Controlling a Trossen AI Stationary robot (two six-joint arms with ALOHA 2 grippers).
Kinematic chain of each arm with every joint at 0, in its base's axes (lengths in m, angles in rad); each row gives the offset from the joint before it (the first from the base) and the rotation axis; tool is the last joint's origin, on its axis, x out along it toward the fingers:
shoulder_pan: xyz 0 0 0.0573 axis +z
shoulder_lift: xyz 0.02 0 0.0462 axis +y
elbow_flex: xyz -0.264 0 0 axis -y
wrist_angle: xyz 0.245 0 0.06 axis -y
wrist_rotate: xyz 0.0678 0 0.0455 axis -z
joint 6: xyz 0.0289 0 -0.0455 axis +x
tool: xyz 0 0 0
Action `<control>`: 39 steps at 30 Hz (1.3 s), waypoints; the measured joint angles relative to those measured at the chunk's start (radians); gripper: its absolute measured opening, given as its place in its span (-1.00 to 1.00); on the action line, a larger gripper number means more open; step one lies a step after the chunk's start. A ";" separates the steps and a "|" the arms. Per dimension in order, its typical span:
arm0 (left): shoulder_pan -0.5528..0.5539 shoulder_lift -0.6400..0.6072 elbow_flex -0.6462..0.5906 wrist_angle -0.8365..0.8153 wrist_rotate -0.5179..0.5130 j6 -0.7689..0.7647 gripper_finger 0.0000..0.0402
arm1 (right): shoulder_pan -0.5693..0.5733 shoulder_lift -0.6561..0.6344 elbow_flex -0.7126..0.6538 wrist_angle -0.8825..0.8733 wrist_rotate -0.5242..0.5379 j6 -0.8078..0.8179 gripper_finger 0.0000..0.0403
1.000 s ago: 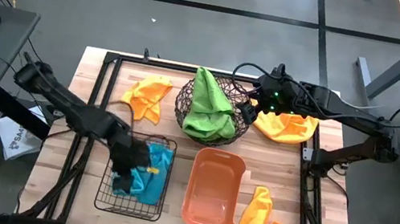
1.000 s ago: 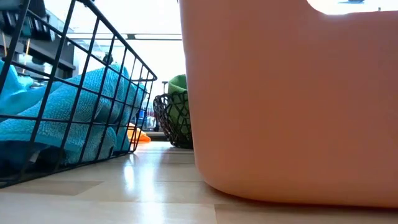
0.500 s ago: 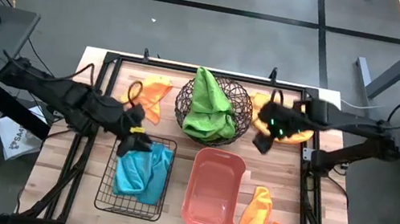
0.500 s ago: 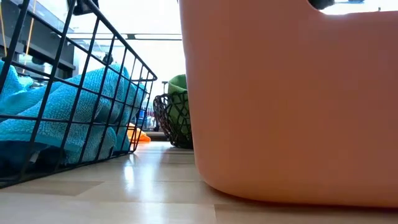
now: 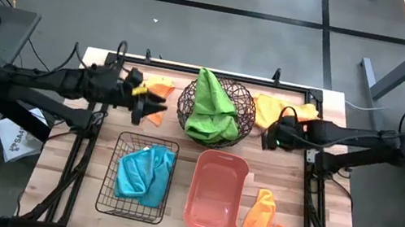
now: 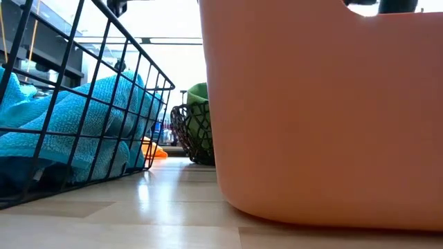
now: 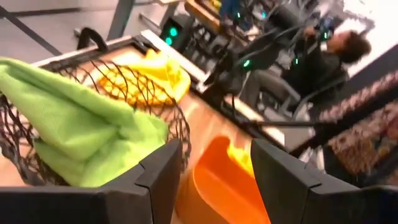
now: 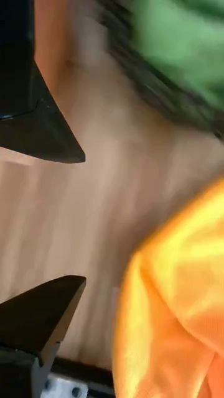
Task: Sort microfiber towel by color & place in baskets
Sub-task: Put the top right orange microfiber towel into the orange bin
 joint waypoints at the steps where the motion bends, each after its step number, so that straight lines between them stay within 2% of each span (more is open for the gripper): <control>1: 0.027 0.001 0.000 0.008 0.023 0.000 -0.09 | -0.053 0.004 -0.025 0.028 -0.003 -0.010 0.52; 6: 0.105 0.016 0.000 0.010 0.111 -0.027 -0.09 | -0.299 0.045 -0.174 0.183 -0.077 -0.084 0.52; 10: 0.108 0.018 0.000 0.012 0.120 -0.052 -0.09 | -0.426 0.071 -0.276 0.304 -0.089 -0.091 0.52; 15: 0.090 0.018 0.000 0.027 0.085 -0.082 -0.09 | -0.496 0.085 -0.364 0.463 -0.113 -0.079 0.52; 20: 0.065 0.018 0.000 0.116 0.052 -0.085 -0.09 | -0.513 0.113 -0.425 0.558 -0.094 -0.030 0.50; 22: 0.053 0.018 0.000 0.183 0.052 -0.058 -0.09 | -0.513 0.125 -0.444 0.575 -0.088 -0.035 0.39; 24: 0.035 0.018 0.000 0.272 0.061 -0.018 -0.09 | -0.511 0.139 -0.447 0.563 -0.073 -0.038 0.17; 26: 0.013 0.018 0.000 0.369 0.071 0.018 -0.09 | -0.507 0.136 -0.450 0.543 -0.061 -0.043 -0.18; 28: -0.006 0.018 0.000 0.470 0.076 0.043 -0.09 | -0.503 0.119 -0.450 0.546 -0.050 -0.061 -0.64; 29: -0.013 0.018 0.000 0.524 0.076 0.051 -0.09 | -0.503 0.108 -0.443 0.540 -0.048 -0.082 -0.81; 30: -0.021 0.018 0.000 0.574 0.076 0.057 -0.09 | -0.504 0.096 -0.436 0.531 -0.044 -0.107 -0.89; 36: -0.050 0.018 0.000 0.847 0.112 0.102 -0.09 | -0.532 -0.019 -0.304 0.436 0.032 -0.233 -0.97; 39: -0.051 0.016 0.000 0.904 0.124 0.122 -0.09 | -0.536 -0.092 -0.177 0.423 0.103 -0.285 -0.97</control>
